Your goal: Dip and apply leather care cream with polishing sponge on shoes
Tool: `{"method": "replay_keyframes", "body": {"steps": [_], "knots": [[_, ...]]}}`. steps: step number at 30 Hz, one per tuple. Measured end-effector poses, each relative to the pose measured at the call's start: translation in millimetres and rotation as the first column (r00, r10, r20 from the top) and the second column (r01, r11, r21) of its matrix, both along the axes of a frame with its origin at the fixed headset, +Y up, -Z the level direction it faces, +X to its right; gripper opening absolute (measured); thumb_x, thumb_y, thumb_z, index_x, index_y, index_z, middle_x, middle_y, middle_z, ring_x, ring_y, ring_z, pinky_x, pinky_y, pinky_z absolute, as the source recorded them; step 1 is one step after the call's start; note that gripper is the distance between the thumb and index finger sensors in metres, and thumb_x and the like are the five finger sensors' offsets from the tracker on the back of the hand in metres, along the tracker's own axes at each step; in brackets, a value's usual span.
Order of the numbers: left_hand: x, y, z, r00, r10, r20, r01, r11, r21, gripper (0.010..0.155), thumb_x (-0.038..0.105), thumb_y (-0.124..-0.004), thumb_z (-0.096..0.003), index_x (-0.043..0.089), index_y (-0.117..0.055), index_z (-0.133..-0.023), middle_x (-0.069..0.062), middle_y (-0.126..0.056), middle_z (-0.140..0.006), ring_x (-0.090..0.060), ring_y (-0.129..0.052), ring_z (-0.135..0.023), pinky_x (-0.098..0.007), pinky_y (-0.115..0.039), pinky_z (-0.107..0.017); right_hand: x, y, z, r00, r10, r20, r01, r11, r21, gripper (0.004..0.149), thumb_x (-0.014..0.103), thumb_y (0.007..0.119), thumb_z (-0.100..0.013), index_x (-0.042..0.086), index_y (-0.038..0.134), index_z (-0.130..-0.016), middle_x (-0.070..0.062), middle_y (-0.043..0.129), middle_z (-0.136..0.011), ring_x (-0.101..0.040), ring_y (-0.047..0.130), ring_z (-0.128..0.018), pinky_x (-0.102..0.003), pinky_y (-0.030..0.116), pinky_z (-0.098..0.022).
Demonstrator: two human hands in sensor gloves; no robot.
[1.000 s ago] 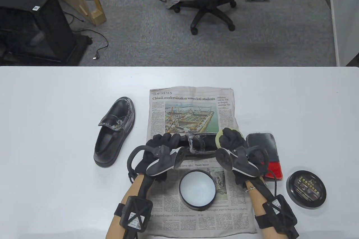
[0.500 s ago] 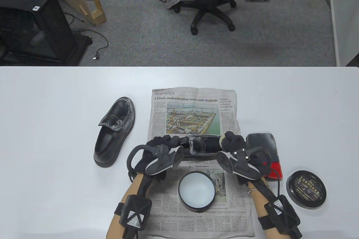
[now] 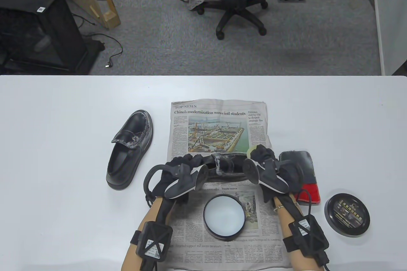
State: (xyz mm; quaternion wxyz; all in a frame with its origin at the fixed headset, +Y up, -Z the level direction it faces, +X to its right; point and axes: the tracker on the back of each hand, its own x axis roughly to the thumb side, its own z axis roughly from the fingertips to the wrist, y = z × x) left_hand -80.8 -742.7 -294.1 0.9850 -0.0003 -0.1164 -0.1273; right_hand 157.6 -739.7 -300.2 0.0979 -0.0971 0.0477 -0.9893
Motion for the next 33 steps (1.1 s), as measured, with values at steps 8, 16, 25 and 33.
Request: {"method": "replay_keyframes", "body": {"steps": [8,16,25,33], "knots": [[1,-2,-1,1.000,0.010,0.021,-0.010,1.000,-0.004,0.076,0.062,-0.082,-0.0323,0.040,-0.065,-0.103,0.006,-0.085,-0.105,-0.020,-0.087,-0.091,-0.040,-0.081,-0.065,-24,4,40,0.986,0.053,-0.160,-0.033,0.991,0.127,0.034,0.026,0.070,-0.059,0.024,0.063,-0.092,-0.013,0.070,-0.107,-0.037,0.079,-0.096,-0.045,0.079,-0.066],[0,-2,0,1.000,0.021,0.015,-0.021,1.000,0.005,0.076,0.063,-0.082,-0.0318,0.041,-0.065,-0.103,0.006,-0.084,-0.105,-0.019,-0.088,-0.090,-0.038,-0.082,-0.064,-27,4,-6,0.997,-0.072,0.010,0.072,0.997,-0.027,0.034,0.025,0.067,-0.060,0.024,0.060,-0.093,-0.011,0.066,-0.110,-0.037,0.074,-0.099,-0.050,0.073,-0.069],[1,-1,0,1.000,0.017,0.011,-0.017,1.000,-0.001,0.075,0.063,-0.081,-0.0324,0.040,-0.066,-0.103,0.005,-0.086,-0.104,-0.020,-0.089,-0.088,-0.039,-0.082,-0.061,0,-2,25,1.000,0.006,0.010,-0.007,1.000,0.027,0.038,0.023,0.069,-0.059,0.014,0.061,-0.095,-0.025,0.073,-0.100,-0.041,0.091,-0.081,-0.037,0.089,-0.053],[0,-2,0,0.999,0.039,0.032,-0.039,0.999,-0.009,0.074,0.061,-0.083,-0.0321,0.040,-0.067,-0.102,0.004,-0.085,-0.105,-0.021,-0.088,-0.090,-0.040,-0.081,-0.064,-36,12,37,0.990,-0.032,-0.139,0.040,0.998,0.052,0.036,0.025,0.068,-0.060,0.022,0.062,-0.095,-0.015,0.067,-0.109,-0.039,0.077,-0.097,-0.050,0.075,-0.067]]}}
